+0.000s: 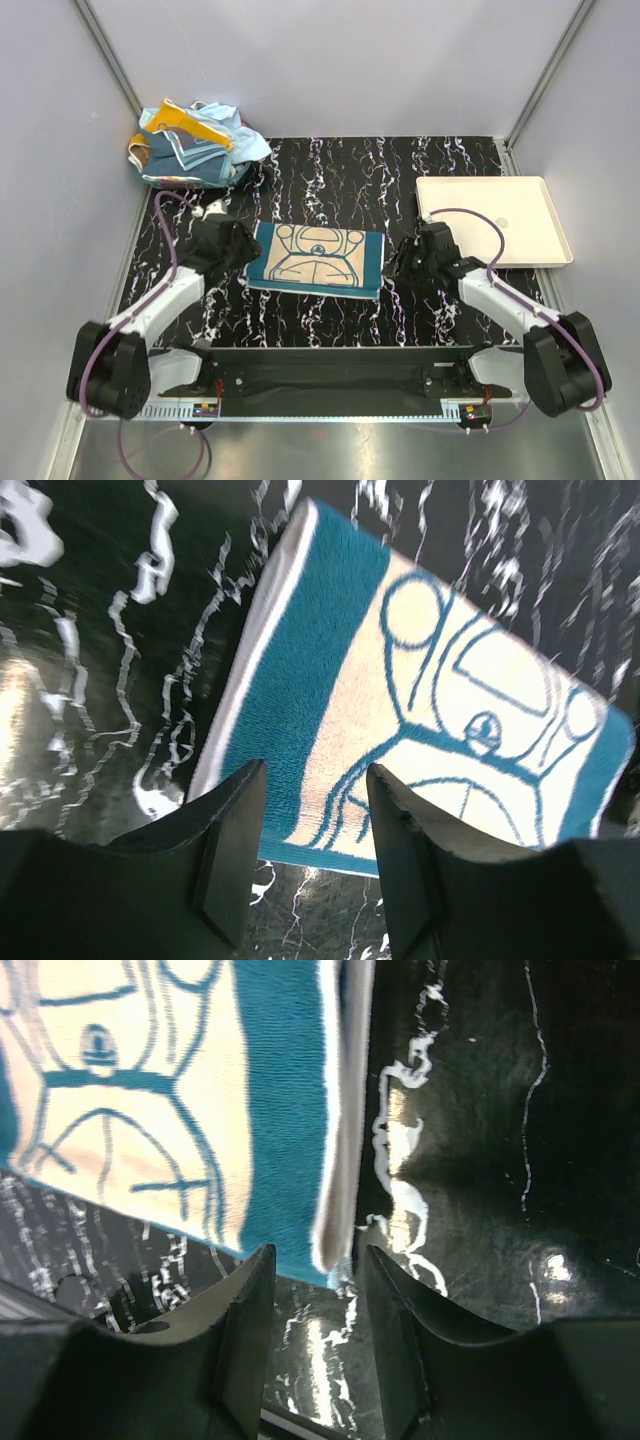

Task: Fold and stack the towels
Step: Fold the towel

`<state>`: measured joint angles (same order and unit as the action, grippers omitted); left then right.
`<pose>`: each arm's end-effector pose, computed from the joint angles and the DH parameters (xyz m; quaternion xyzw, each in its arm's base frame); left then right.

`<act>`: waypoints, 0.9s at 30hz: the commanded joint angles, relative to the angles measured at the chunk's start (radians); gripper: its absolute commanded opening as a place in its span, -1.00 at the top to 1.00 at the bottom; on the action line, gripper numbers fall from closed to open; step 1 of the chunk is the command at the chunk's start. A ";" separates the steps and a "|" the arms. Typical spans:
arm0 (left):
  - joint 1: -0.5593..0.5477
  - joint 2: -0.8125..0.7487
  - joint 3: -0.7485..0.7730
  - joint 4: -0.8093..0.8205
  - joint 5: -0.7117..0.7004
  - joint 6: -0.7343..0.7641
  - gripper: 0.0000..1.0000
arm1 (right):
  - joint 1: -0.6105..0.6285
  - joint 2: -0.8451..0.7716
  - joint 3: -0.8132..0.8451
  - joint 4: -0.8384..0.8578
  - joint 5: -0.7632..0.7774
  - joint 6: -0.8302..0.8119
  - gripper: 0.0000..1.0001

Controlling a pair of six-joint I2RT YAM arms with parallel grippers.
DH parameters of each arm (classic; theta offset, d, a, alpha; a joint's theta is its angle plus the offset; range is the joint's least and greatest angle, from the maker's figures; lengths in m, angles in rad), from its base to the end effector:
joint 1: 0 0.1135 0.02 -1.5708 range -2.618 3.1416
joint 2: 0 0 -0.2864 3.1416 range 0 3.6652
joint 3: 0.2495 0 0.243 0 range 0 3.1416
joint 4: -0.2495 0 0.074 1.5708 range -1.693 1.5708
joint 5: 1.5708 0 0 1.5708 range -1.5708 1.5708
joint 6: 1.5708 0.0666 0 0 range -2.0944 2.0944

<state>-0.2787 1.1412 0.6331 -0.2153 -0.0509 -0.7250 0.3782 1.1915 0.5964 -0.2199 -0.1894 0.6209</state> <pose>0.2326 -0.0630 0.2187 -0.2119 0.8864 -0.1774 0.3715 0.2167 0.0996 0.1958 0.0774 0.9227 0.2531 0.2803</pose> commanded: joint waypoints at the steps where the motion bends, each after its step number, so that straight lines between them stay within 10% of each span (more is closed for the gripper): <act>1: -0.048 0.096 0.056 0.091 0.042 0.025 0.01 | 0.027 0.051 0.023 0.051 0.036 -0.007 0.07; 17: -0.126 0.152 -0.111 0.151 0.006 -0.002 0.15 | 0.087 0.036 -0.078 0.082 0.042 0.030 0.71; 27: -0.126 0.154 -0.151 0.154 0.005 0.016 0.16 | 0.085 -0.072 0.015 -0.032 0.149 0.010 0.10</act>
<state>-0.4026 1.3098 0.5060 -0.0433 -0.0307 -0.7269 0.4583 1.1465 0.5289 -0.2226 -0.1139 0.6468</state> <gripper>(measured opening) 0.420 0.434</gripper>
